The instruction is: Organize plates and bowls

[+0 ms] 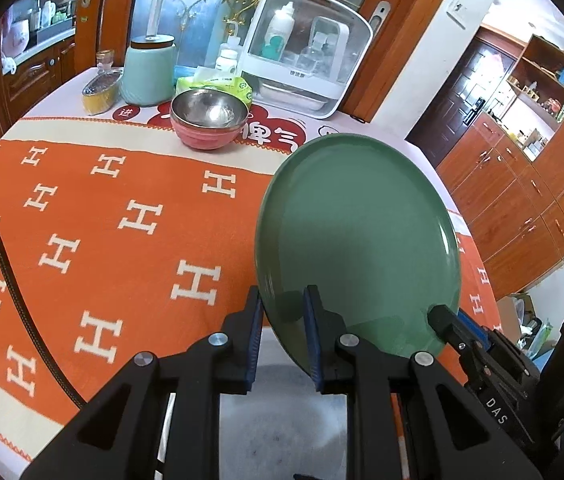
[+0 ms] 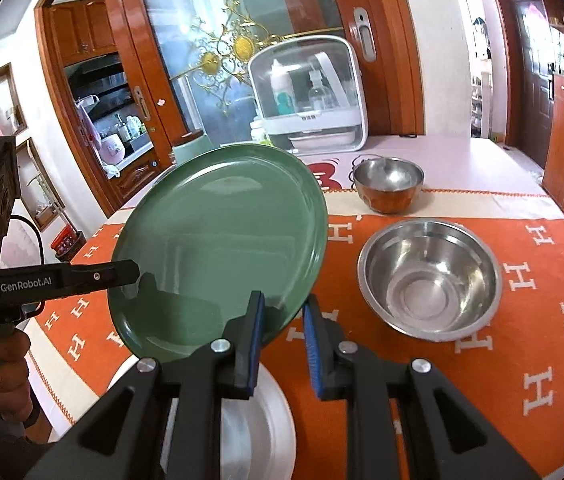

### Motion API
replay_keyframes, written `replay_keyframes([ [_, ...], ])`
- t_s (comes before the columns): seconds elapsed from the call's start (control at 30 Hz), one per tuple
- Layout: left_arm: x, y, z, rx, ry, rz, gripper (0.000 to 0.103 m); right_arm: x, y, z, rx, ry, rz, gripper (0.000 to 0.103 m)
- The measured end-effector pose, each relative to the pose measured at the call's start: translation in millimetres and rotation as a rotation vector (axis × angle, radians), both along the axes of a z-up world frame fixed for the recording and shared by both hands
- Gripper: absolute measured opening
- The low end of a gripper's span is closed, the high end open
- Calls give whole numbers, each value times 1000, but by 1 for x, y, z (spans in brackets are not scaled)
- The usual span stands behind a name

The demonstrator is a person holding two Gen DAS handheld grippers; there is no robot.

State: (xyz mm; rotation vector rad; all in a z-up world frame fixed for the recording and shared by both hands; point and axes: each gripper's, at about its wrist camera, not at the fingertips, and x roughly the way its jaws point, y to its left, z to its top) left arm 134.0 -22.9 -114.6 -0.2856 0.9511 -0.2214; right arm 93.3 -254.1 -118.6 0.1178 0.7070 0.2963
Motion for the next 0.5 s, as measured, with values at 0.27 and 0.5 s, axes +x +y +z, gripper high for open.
replay_keyframes([
  [0.27, -36, 6, 11, 15, -7, -26, 17, -33, 6, 13, -29, -42, 21, 19],
  [0.5, -59, 10, 13, 32, 13, -66, 17, -58, 13, 20, -65, -61, 35, 19],
])
